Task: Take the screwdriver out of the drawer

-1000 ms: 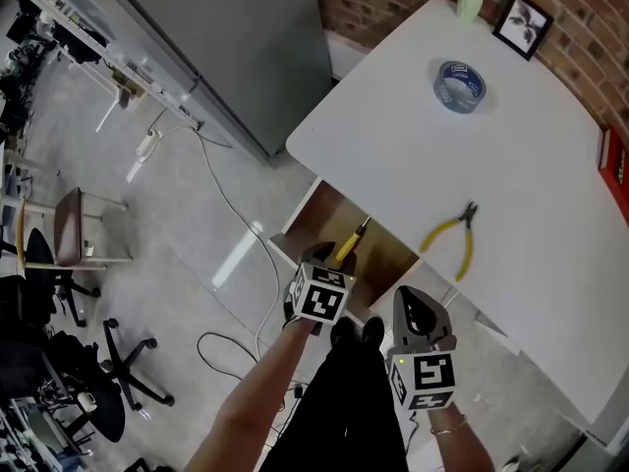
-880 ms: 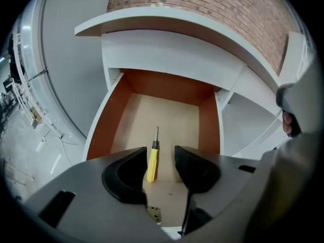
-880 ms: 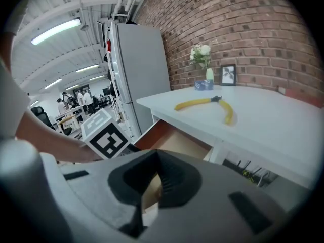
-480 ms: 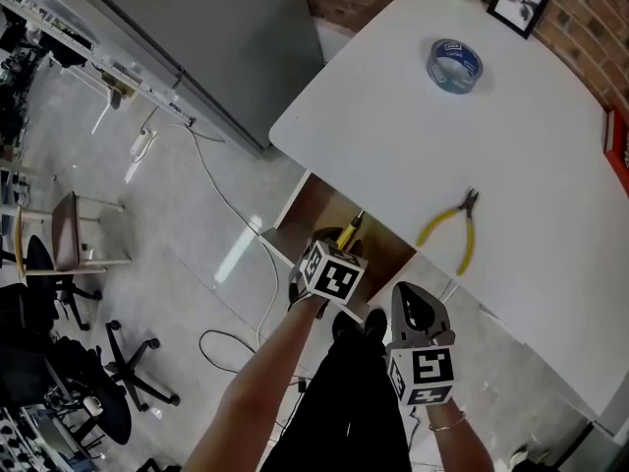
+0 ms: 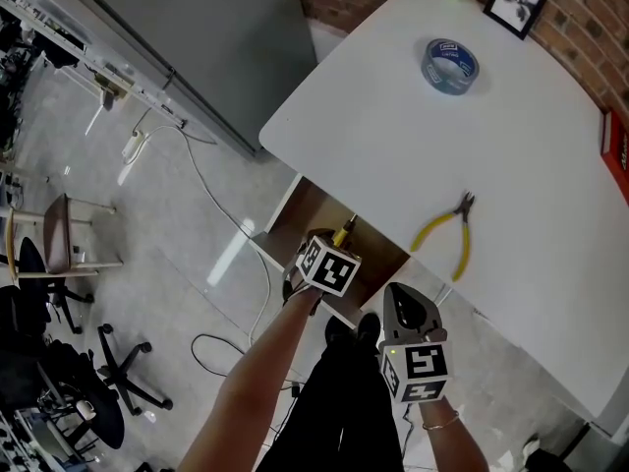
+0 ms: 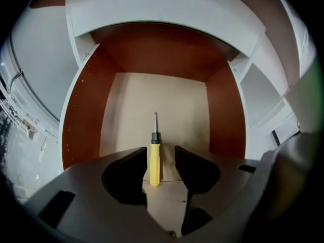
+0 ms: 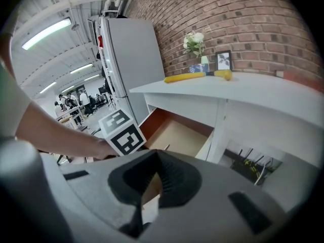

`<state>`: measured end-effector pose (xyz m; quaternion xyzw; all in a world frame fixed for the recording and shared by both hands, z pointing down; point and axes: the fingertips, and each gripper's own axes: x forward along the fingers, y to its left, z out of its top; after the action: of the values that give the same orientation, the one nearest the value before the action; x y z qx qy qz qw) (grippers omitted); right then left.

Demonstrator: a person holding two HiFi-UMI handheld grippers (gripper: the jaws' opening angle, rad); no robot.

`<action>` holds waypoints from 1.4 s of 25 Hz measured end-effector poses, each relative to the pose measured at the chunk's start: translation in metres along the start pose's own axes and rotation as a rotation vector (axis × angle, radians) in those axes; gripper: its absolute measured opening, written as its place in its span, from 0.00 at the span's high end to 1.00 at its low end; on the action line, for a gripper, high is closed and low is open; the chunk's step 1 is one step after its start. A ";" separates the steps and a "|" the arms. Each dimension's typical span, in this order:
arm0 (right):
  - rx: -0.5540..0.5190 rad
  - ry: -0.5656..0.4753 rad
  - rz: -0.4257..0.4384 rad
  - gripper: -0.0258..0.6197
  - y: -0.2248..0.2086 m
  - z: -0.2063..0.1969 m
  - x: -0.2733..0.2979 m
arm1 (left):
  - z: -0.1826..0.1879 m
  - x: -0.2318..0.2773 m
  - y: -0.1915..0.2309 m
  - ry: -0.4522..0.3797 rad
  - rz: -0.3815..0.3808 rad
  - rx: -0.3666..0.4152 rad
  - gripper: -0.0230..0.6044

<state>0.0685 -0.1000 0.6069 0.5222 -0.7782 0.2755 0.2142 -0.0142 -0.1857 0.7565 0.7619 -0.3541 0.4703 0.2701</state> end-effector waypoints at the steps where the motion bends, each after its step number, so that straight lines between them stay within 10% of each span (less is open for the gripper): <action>1: 0.001 0.004 0.000 0.96 0.000 -0.001 0.001 | 0.000 0.002 0.001 0.005 0.001 -0.006 0.70; 35: 0.022 0.068 0.012 0.96 0.008 -0.024 0.017 | -0.014 0.057 0.006 0.192 0.017 0.001 0.73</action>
<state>0.0563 -0.0937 0.6343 0.5102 -0.7705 0.3030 0.2330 -0.0091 -0.1958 0.8144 0.7104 -0.3328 0.5435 0.2986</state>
